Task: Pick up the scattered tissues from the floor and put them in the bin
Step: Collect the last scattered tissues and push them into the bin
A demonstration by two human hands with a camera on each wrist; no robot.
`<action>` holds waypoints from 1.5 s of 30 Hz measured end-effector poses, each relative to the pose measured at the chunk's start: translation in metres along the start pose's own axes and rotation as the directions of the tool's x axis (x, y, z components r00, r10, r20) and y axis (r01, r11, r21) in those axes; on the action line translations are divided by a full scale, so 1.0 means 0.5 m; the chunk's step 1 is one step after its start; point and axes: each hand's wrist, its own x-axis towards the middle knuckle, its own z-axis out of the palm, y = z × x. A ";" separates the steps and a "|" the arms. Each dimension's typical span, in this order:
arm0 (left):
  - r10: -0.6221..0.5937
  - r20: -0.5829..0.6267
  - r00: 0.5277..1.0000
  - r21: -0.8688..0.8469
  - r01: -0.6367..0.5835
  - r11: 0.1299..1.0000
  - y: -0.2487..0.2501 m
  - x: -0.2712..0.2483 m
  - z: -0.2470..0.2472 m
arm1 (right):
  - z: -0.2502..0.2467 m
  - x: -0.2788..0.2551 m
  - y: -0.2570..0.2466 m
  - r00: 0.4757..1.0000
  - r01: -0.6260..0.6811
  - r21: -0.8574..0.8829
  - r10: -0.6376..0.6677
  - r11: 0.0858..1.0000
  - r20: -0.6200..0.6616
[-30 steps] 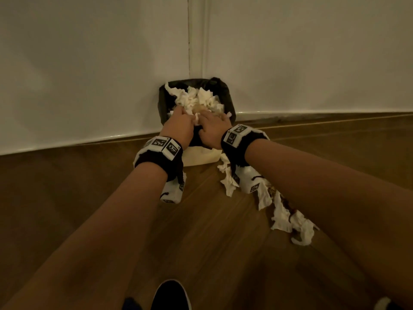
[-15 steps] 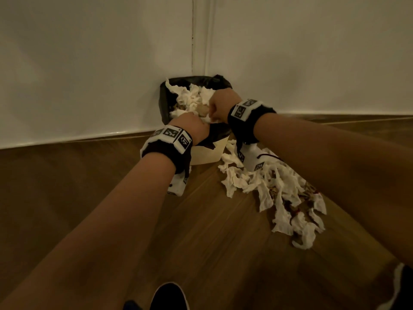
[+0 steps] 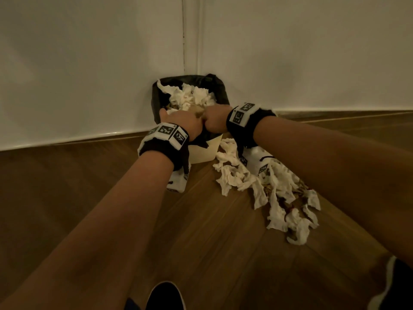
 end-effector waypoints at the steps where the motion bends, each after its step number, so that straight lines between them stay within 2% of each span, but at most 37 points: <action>1: 0.000 -0.121 0.993 -0.051 -0.006 0.999 0.002 -0.009 0.000 | -0.001 -0.013 0.001 0.995 0.016 -0.005 -0.016 1.000 -0.098; 2: -0.001 -0.264 0.965 -0.085 -0.022 0.996 0.005 -0.021 0.002 | 0.002 -0.019 0.012 0.977 0.038 -0.058 -0.049 0.998 -0.207; 3: 0.008 -0.403 0.915 -0.111 -0.058 0.992 0.010 -0.034 0.005 | 0.010 -0.032 0.023 0.951 0.045 -0.037 -0.054 0.998 -0.303; 5: 0.079 -0.604 0.793 -0.130 -0.196 0.972 0.031 -0.058 0.016 | 0.027 -0.060 0.055 0.889 0.027 0.061 0.004 0.998 -0.458; 7: 0.215 -0.684 0.697 -0.084 -0.368 0.926 0.064 -0.080 0.032 | 0.058 -0.084 0.085 0.821 -0.008 0.212 0.127 0.977 -0.556; 8: 0.289 -0.686 0.667 -0.048 -0.439 0.897 0.081 -0.087 0.045 | 0.076 -0.096 0.099 0.810 -0.046 0.278 0.199 0.959 -0.552; 9: 0.359 -0.656 0.664 -0.025 -0.494 0.869 0.097 -0.092 0.060 | 0.096 -0.106 0.112 0.803 -0.088 0.349 0.273 0.933 -0.529; 11: 0.469 -0.514 0.718 -0.015 -0.554 0.832 0.125 -0.094 0.099 | 0.143 -0.123 0.139 0.810 -0.194 0.416 0.384 0.888 -0.443; 13: 0.528 -0.326 0.784 -0.010 -0.561 0.828 0.149 -0.092 0.145 | 0.195 -0.138 0.163 0.845 -0.267 0.435 0.426 0.860 -0.324; 16: 0.495 -0.012 0.869 -0.002 -0.495 0.869 0.179 -0.085 0.220 | 0.274 -0.160 0.189 0.917 -0.336 0.364 0.389 0.869 -0.083; 18: 0.445 0.144 0.884 0.025 -0.453 0.891 0.189 -0.080 0.266 | 0.321 -0.172 0.200 0.942 -0.333 0.249 0.332 0.910 0.048; 20: 0.414 0.225 0.882 0.025 -0.430 0.903 0.194 -0.074 0.305 | 0.361 -0.183 0.205 0.952 -0.299 0.169 0.283 0.939 0.116; 24: 0.366 0.317 0.875 -0.046 -0.371 0.927 0.196 -0.057 0.351 | 0.420 -0.195 0.205 0.955 -0.254 0.078 0.237 0.964 0.179; 27: 0.348 0.396 0.850 -0.048 -0.359 0.932 0.193 -0.056 0.374 | 0.446 -0.202 0.202 0.968 -0.166 0.019 0.159 0.986 0.196; 30: 0.363 0.351 0.863 -0.017 -0.381 0.924 0.185 -0.070 0.389 | 0.462 -0.207 0.198 0.972 -0.136 0.026 0.128 0.990 0.195; 34: 0.386 0.257 0.886 -0.079 -0.379 0.922 0.170 -0.088 0.407 | 0.474 -0.216 0.201 0.965 -0.180 0.103 0.155 0.978 0.211; 36: 0.299 0.270 0.915 -0.197 -0.251 0.948 0.163 -0.085 0.404 | 0.481 -0.217 0.204 0.975 -0.191 0.164 0.169 0.968 0.143; 37: 0.220 0.300 0.928 -0.293 -0.129 0.947 0.159 -0.083 0.403 | 0.484 -0.217 0.203 0.979 -0.194 0.192 0.179 0.962 0.097; 39: 0.087 0.355 0.931 -0.425 0.078 0.902 0.156 -0.077 0.404 | 0.492 -0.216 0.204 0.980 -0.195 0.174 0.200 0.965 -0.010; 41: 0.018 0.383 0.924 -0.517 0.199 0.833 0.150 -0.078 0.407 | 0.499 -0.207 0.213 0.976 -0.207 0.110 0.213 0.972 -0.049; 43: 0.024 0.382 0.924 -0.547 0.205 0.812 0.147 -0.080 0.401 | 0.497 -0.194 0.224 0.977 -0.212 0.089 0.212 0.973 0.014; 45: 0.070 0.405 0.912 -0.492 0.153 0.857 0.147 -0.070 0.397 | 0.494 -0.184 0.226 0.976 -0.202 0.081 0.194 0.976 0.100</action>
